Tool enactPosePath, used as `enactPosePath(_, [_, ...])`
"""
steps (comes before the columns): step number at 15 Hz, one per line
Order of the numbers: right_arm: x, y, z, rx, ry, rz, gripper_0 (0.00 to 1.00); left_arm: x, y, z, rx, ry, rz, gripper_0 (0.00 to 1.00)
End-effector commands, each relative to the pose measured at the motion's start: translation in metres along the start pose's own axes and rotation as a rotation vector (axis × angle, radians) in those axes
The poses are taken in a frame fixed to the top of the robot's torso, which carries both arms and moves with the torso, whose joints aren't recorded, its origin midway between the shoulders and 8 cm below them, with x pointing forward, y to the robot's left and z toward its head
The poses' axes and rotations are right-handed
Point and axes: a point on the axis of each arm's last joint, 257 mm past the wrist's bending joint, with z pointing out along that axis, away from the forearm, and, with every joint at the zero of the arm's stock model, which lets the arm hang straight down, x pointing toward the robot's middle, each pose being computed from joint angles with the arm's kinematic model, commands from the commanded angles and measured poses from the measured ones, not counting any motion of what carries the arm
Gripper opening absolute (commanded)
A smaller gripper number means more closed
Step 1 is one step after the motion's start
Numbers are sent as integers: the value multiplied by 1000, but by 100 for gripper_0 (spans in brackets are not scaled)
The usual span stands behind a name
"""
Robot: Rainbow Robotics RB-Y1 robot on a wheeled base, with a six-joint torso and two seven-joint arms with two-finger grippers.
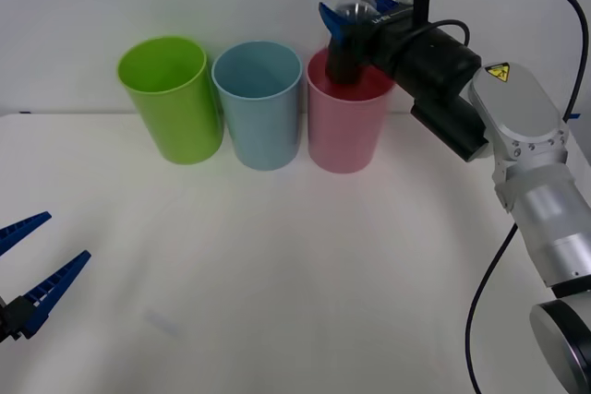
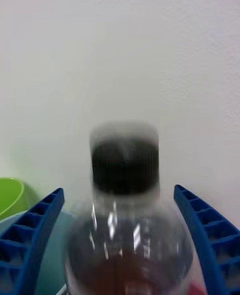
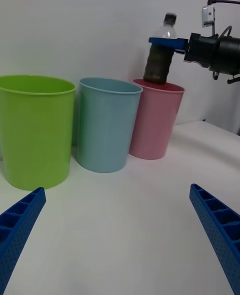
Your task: Grasp the object on the table and drop it into the matching bin: aluminum can to the light blue bin, PET bottle to the pink bin.
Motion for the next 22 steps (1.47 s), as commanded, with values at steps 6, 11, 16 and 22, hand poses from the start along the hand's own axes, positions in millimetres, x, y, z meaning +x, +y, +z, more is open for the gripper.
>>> enactPosePath(6, [-2, 4, -24, -37, -9, -18, 100, 0, 0, 0, 0, 0, 0, 100])
enactPosePath(11, [1, 11, -64, -76, -9, -35, 100, 0, 0, 0, 0, 0, 0, 100])
enactPosePath(16, [11, 14, -110, -83, 8, -52, 100, 0, 0, 0, 0, 0, 0, 100])
enactPosePath(22, [38, 26, -187, -130, 92, -52, 100, 0, 0, 0, 0, 0, 0, 100])
